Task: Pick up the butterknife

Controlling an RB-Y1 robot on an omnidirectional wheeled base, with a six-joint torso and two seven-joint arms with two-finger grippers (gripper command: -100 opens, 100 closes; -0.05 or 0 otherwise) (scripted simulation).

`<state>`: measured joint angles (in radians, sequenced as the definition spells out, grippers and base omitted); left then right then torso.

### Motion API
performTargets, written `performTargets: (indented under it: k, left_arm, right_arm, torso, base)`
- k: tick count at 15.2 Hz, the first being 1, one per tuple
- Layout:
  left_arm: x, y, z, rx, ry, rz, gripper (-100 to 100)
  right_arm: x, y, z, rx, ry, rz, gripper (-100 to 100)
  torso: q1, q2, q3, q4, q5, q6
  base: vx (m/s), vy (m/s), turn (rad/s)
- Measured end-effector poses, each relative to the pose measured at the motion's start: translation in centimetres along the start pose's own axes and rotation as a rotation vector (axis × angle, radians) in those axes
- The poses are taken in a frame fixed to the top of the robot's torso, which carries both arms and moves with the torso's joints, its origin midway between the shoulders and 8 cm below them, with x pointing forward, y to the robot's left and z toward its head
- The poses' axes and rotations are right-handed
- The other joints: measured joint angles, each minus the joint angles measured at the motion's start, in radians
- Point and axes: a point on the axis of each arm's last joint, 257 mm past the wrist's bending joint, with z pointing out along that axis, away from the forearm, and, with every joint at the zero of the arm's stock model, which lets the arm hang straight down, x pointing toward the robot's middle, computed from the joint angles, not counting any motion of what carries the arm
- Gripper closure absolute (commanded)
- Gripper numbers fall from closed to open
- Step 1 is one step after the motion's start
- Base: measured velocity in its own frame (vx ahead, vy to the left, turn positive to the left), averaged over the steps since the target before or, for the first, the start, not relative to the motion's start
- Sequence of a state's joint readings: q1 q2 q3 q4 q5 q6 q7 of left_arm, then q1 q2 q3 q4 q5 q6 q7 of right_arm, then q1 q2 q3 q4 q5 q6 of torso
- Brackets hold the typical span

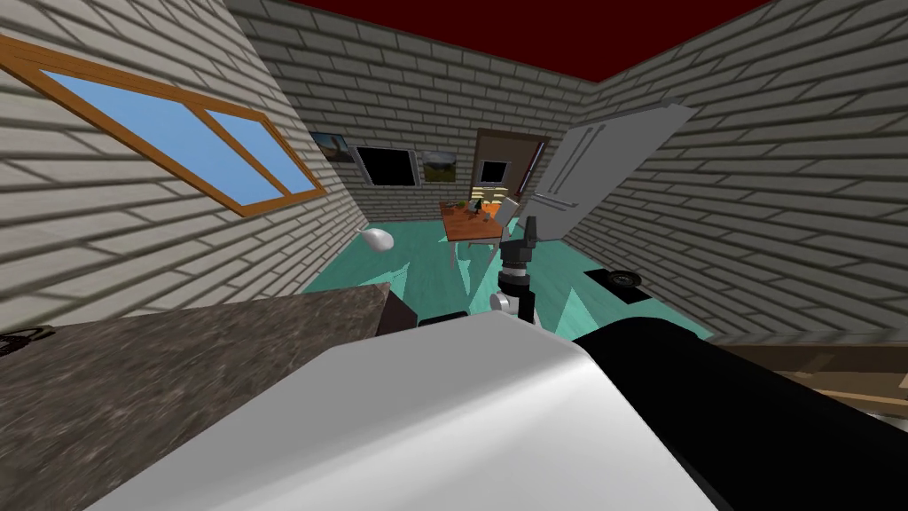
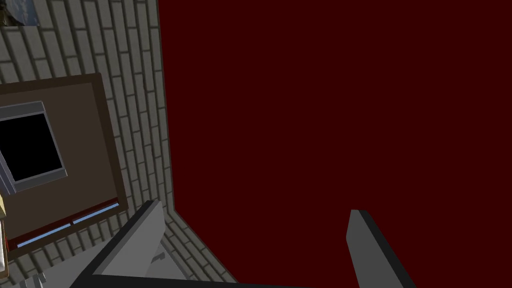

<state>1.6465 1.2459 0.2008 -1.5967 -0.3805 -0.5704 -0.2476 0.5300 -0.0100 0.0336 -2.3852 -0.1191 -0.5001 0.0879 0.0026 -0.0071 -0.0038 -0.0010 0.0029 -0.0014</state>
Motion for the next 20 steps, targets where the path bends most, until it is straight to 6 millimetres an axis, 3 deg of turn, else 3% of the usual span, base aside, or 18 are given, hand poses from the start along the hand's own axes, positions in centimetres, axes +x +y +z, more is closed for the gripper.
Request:
performTargets:
  k: [8,11,17,20]
  left_arm:
    - [-1.4,5.3,-2.7,-0.146,-0.031,-0.094,-100]
    - [-0.7,6.4,-3.2,-0.184,-0.038,-0.135,-100]
    - [1.5,3.8,-1.7,-0.121,-0.002,-0.099,-100]
    - [1.5,3.9,-1.2,-0.125,-0.010,-0.099,-100]
  right_arm:
    - [0.0,0.0,0.0,0.000,0.000,0.000,0]
    - [0.0,0.0,0.0,0.000,0.000,0.000,0]
    - [0.0,0.0,0.0,0.000,0.000,0.000,0]
    - [0.0,0.0,0.0,0.000,0.000,0.000,0]
  torso:
    - [-0.012,0.002,0.002,0.001,-0.003,0.000]
    - [-0.013,-0.008,-0.004,-0.001,-0.003,0.001]
    - [0.011,-0.009,-0.006,-0.002,0.002,0.002]
    - [0.002,-0.002,-0.001,-0.001,0.001,0.001]
  base:
    - [-0.032,-0.144,0.153]
    - [0.142,-0.151,-0.155]
    - [0.113,0.094,-0.153]
    - [-0.020,-0.009,-0.034]
